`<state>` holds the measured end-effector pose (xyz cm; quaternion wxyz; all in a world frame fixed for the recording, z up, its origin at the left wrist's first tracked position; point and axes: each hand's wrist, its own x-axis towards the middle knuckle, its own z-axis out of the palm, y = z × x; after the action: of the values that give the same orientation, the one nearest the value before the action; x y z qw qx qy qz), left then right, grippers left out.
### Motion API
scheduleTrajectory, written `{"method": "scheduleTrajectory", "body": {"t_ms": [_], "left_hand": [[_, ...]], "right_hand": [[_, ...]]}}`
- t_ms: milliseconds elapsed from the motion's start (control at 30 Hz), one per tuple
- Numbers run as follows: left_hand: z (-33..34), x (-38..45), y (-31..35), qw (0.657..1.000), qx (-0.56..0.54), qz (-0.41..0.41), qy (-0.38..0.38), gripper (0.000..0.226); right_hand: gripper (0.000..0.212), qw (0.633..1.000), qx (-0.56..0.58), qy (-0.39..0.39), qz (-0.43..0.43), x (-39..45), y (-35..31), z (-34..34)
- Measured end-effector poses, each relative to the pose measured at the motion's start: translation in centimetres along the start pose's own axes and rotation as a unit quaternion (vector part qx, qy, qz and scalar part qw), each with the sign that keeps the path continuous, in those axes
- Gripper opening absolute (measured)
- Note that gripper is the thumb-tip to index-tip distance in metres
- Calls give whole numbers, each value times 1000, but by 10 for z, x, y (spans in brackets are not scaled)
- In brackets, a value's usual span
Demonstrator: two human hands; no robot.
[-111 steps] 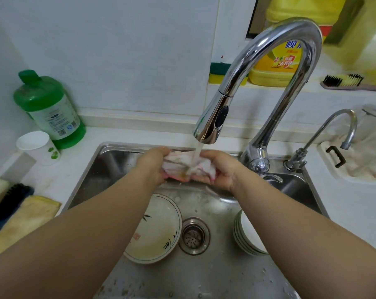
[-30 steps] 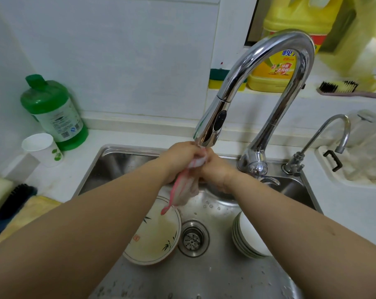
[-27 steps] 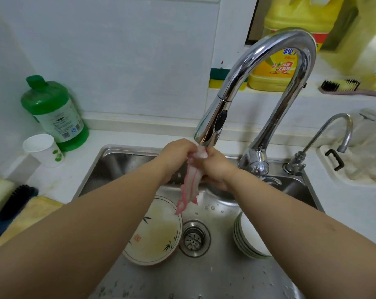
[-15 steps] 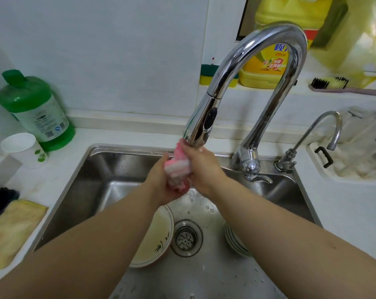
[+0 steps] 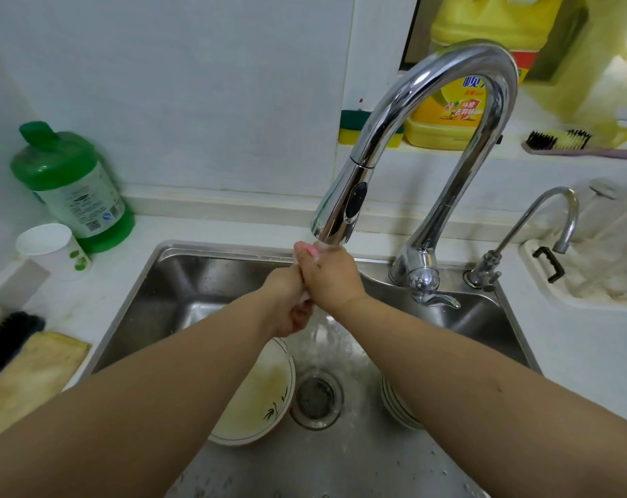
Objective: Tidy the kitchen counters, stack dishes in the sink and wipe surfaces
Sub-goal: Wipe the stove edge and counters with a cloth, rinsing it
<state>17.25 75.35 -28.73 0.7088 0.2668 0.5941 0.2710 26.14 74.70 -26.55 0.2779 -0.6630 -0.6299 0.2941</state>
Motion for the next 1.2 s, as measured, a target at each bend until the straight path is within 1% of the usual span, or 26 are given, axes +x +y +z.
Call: {"method": "scheduleTrajectory", "body": {"t_ms": [33, 100, 133, 167, 200, 233, 267, 300, 333, 367, 400, 433, 500, 533, 567, 633, 700, 733, 833, 967, 1000, 1100, 1167, 1200], "left_hand": [[-4, 0, -1, 1000, 5, 3, 4, 40], [-14, 0, 2, 1000, -1, -3, 11, 26], [-20, -1, 4, 999, 32, -2, 15, 18], [-24, -4, 5, 993, 116, 10, 20, 10], [-25, -6, 6, 979, 201, 31, 21, 9], [-23, -7, 6, 964, 258, 64, -1, 21], [-19, -7, 7, 956, 275, 95, -44, 38], [-15, -8, 7, 953, 267, 117, -89, 48], [-11, -7, 5, 949, 261, 140, -112, 50], [-6, -8, 4, 948, 255, 159, -106, 50], [-5, -5, 4, 950, 252, 164, -79, 47], [-3, -6, 4, 950, 261, 161, -58, 41], [2, -6, 2, 941, 299, 157, -33, 21], [5, -6, 0, 938, 308, 158, -21, 15], [8, -7, -1, 941, 300, 157, -5, 14], [13, -7, 0, 952, 263, 154, 17, 26], [18, -11, 3, 958, 244, 148, 3, 38], [19, -8, 3, 959, 244, 145, -2, 39], [23, -12, 6, 964, 229, 133, 3, 28], [26, -30, 8, 970, 203, 133, -15, 18], [26, -33, 7, 970, 199, 137, -13, 18], [21, -36, 3, 974, 183, 134, -12, 24], [17, -38, 2, 978, 165, 127, -16, 29], [16, -37, 2, 980, 154, 124, -19, 33]], "right_hand": [[32, 999, 2, -2, 38, 5, 5, -1], [38, 988, 50, 4, 144, 13, 17, -6], [38, 977, 92, 8, 192, 16, 21, -9], [34, 959, 165, 22, 229, 17, 25, -13], [28, 932, 250, 21, 262, 16, 23, -16], [23, 903, 325, 9, 282, 13, 21, -18], [22, 879, 374, -13, 296, 10, 18, -20], [22, 862, 407, -28, 302, 7, 17, -21], [19, 853, 423, -32, 305, 3, 16, -24], [15, 846, 442, -39, 297, 1, 15, -27], [14, 846, 446, -40, 289, -1, 15, -32], [15, 850, 444, -41, 279, -3, 14, -37], [13, 869, 410, -21, 277, -10, 20, -49], [11, 881, 381, -3, 281, -15, 25, -53], [13, 892, 344, 15, 291, -20, 32, -55], [28, 915, 250, 38, 315, -29, 50, -62], [37, 919, 205, 42, 334, -38, 66, -68], [38, 925, 174, 44, 335, -42, 69, -71], [36, 937, 84, 73, 330, -48, 74, -76], [33, 931, -7, 120, 346, -37, 69, -87], [33, 932, -16, 119, 343, -34, 67, -91], [35, 938, 31, 120, 323, -31, 66, -95], [34, 939, 18, 133, 317, -34, 63, -90], [36, 947, 28, 127, 294, -38, 62, -83]]}}
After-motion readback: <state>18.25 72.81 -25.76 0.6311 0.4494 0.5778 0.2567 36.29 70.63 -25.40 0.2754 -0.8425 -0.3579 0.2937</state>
